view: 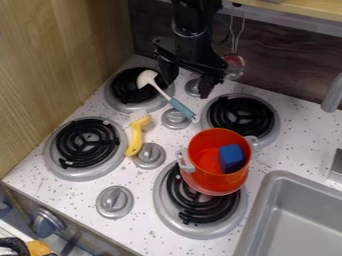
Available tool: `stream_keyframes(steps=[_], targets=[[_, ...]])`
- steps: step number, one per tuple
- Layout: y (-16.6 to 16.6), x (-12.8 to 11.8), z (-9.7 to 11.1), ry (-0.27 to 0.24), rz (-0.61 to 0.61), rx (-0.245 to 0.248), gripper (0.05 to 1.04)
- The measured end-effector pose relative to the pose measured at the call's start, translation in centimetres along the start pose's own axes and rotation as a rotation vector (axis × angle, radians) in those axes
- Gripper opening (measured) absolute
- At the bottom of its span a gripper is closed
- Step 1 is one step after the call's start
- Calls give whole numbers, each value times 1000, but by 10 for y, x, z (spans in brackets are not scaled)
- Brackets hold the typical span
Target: Move the orange cup in between the left burners
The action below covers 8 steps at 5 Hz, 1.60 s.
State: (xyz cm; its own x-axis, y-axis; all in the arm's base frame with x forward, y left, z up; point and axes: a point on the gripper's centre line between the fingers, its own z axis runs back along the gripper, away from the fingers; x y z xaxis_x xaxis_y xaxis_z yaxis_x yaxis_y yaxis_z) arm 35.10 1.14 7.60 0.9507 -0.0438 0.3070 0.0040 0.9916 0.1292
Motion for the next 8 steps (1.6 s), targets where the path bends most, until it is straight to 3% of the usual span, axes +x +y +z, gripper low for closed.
stream_keyframes(steps=[1, 2, 3, 4, 5, 6, 7, 8], targets=[[-2, -6, -9, 31, 1, -5, 999], [-14, -28, -14, 101, -18, -25, 999], [-25, -39, 4, 90, -32, -41, 999], [-39, -49, 18, 121, -107, -98, 999], [-55, -71, 25, 78, -199, -123, 999], [-67, -82, 25, 96, -338, -150, 999], [-84, -89, 28, 98, -490, -128, 999], [-96, -95, 20, 74, -520, -122, 999]])
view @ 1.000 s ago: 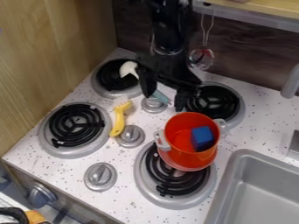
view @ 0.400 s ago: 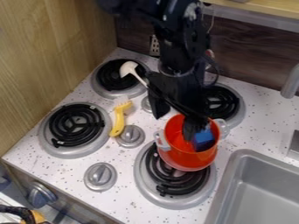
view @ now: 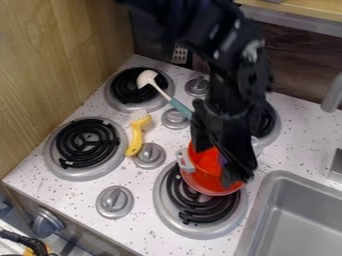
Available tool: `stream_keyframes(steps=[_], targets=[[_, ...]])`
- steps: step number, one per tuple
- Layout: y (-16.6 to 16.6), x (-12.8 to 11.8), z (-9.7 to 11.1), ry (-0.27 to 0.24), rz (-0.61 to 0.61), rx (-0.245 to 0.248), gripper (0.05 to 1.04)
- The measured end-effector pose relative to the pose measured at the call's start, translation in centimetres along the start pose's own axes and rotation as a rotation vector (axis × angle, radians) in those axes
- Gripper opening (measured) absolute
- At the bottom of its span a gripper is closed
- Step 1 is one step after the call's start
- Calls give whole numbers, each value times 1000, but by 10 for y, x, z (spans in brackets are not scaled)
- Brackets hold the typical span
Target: Move the orange cup in between the left burners
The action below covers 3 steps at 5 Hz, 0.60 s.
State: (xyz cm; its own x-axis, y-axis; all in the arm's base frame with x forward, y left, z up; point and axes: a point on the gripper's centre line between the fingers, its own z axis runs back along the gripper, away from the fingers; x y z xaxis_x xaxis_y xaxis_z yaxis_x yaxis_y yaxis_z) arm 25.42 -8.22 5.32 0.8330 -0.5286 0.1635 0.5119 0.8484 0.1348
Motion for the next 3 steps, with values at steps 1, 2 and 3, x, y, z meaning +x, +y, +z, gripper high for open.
stream_keyframes(steps=[1, 2, 3], targets=[[-6, 3, -14, -35, -12, -19, 999], [-4, 4, -24, -31, -5, 4, 999], [-1, 7, -26, -35, -28, 19, 999]])
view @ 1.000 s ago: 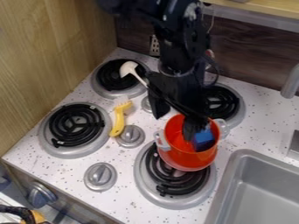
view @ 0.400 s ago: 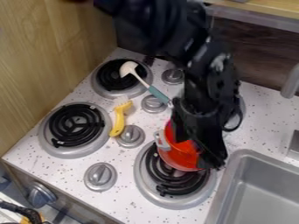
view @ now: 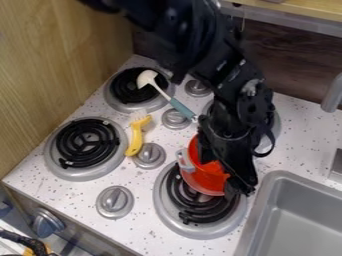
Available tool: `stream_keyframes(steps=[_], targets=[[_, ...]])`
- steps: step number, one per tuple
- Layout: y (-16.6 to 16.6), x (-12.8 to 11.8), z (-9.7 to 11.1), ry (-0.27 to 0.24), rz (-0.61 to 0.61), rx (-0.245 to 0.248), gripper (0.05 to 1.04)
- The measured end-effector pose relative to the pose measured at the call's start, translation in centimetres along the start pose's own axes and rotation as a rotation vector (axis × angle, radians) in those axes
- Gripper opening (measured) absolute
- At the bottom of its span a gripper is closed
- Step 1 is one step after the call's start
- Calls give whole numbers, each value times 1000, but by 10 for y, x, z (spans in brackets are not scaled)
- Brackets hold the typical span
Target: Move the orange cup in between the left burners
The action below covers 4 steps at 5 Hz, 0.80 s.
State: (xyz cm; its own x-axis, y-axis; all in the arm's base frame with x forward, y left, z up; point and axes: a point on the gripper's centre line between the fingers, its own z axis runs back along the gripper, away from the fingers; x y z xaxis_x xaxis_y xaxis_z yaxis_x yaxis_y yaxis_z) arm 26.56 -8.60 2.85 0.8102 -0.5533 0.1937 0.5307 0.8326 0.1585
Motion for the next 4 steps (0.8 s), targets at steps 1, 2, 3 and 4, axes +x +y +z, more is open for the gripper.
stream_keyframes(steps=[1, 2, 3, 4], targets=[[2, 1, -10, -2, 3, -50, 999], [1, 3, -21, -20, -20, -59, 999], [1, 8, -25, -23, -9, -80, 999], [3, 9, -29, -20, 0, -109, 993]])
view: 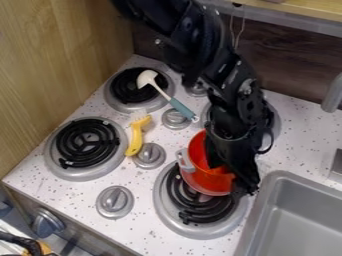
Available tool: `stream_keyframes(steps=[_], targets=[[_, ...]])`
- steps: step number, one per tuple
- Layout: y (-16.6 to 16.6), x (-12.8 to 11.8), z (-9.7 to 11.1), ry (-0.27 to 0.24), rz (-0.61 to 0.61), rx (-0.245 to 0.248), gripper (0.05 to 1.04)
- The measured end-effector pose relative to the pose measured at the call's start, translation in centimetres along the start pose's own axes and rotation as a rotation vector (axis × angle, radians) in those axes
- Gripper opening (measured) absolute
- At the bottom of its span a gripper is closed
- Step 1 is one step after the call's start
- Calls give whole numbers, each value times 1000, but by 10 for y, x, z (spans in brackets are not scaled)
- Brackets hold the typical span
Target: Move the orange cup in between the left burners
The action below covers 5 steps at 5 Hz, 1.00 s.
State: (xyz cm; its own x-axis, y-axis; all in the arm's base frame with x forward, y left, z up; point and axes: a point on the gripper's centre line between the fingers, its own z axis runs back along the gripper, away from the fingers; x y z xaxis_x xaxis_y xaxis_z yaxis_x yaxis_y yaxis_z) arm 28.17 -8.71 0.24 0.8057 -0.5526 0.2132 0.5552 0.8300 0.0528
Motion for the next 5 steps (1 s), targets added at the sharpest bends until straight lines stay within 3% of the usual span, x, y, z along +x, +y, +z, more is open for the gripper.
stream_keyframes(steps=[1, 2, 4, 5], targets=[[2, 0, -4, 11, 12, -37, 924], [4, 2, -5, -3, 16, -31, 591], [4, -10, -9, -9, 87, -1, 127], [1, -11, -8, -23, 118, -13, 74]])
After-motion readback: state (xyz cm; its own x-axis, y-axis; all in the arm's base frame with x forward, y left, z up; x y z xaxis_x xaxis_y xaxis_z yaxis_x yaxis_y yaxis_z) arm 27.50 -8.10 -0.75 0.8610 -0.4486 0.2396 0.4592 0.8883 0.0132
